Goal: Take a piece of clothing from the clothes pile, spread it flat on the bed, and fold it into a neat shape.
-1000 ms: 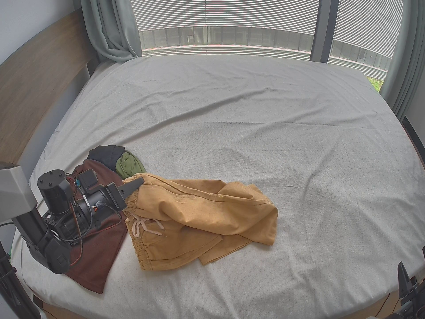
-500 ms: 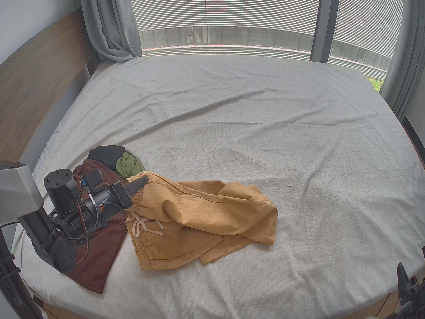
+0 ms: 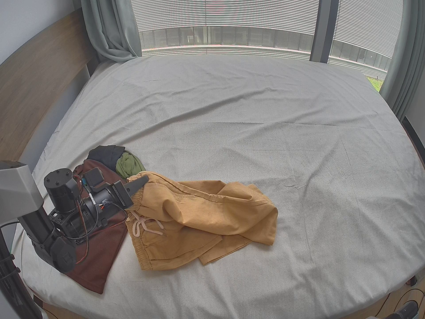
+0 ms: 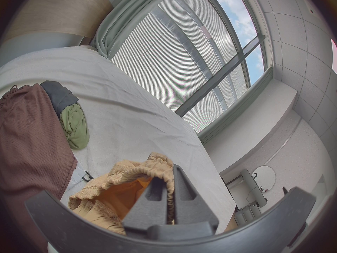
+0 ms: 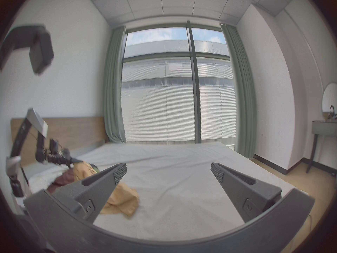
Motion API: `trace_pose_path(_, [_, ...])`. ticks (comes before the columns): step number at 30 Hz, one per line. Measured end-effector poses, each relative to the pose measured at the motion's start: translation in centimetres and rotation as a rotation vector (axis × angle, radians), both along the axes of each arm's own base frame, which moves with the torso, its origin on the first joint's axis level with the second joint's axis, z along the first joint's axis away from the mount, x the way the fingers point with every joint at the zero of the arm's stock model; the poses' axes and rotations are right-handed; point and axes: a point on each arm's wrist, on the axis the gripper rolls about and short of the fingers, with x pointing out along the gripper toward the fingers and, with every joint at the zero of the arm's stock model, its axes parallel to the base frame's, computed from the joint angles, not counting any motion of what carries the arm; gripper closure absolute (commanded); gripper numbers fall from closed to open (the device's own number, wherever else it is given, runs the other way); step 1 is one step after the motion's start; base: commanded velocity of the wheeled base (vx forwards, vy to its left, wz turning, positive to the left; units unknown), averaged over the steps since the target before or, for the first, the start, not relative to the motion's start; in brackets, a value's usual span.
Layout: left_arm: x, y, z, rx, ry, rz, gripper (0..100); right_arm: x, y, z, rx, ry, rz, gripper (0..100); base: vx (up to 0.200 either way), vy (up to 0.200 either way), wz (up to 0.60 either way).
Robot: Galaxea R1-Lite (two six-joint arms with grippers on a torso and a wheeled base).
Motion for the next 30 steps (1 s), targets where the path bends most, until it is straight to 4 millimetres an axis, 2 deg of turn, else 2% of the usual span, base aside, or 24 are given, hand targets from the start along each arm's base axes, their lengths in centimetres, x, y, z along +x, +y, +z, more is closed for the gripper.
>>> trace_pose_path(5, [0.1, 0.0, 0.0, -0.001, -0.002, 0.000, 100, 2.1, 0.2, 3.9, 0.115, 0.056, 0.184, 0, 0.000, 0.000, 0.00])
trace_pose_path(11, [0.3, 0.0, 0.1, -0.002, -0.007, 0.002, 100, 5.8, 0.6, 6.5, 0.168, 0.130, 0.330, 0, 0.000, 0.000, 0.00])
trace_pose_path(22, [0.6, 0.1, 0.4, -0.005, -0.024, 0.004, 100, 13.2, 2.2, 7.9, 0.186, 0.327, 0.484, 0, 0.000, 0.000, 0.00])
trace_pose_path(30, [0.7, 0.0, 0.4, -0.007, -0.027, 0.003, 100, 16.9, 3.7, 7.1, 0.190, 0.410, 0.548, 0, 0.000, 0.000, 0.00])
